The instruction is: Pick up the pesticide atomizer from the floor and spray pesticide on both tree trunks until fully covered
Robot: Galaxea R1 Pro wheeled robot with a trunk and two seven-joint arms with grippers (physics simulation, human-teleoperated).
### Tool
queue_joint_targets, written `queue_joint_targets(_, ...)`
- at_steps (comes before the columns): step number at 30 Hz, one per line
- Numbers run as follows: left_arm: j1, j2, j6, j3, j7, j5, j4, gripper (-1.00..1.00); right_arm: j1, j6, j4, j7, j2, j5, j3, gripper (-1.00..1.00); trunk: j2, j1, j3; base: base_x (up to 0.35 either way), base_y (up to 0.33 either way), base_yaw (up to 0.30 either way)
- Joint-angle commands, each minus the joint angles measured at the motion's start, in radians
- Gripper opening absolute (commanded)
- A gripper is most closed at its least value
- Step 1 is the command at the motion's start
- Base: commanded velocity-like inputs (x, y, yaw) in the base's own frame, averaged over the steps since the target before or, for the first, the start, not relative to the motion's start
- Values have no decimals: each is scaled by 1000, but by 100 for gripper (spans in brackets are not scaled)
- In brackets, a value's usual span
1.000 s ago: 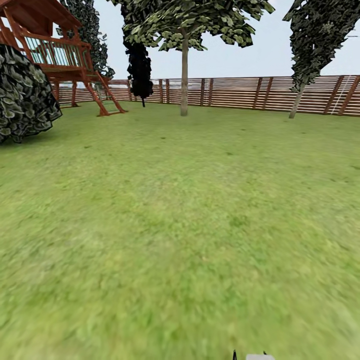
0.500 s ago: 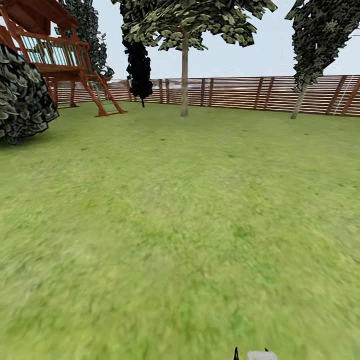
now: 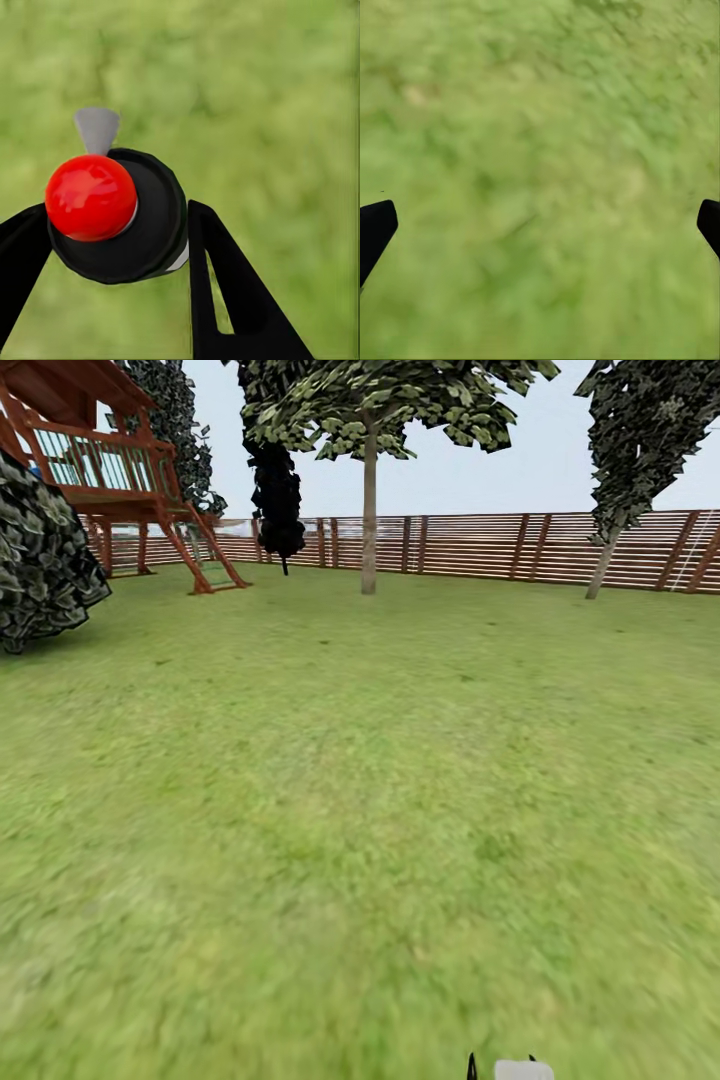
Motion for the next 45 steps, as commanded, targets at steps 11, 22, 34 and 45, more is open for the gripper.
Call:
queue_joint_targets(11,0,1,0,-1,0,0,0,-100,0,0,1,0,0,-1,1,100,0,0,0,339,0,0)
queue_joint_targets(22,0,0,0,-2,0,0,0,-100,0,0,6,0,0,-1,1,100,0,0,0,339,0,0)
queue_joint_targets(34,0,0,0,-2,0,0,0,-100,0,0,4,0,0,-1,0,100,0,0,0,339,0,0)
queue_joint_targets(45,0,0,0,-2,0,0,0,-100,0,0,7,0,0,-1,0,100,0,0,0,339,0,0)
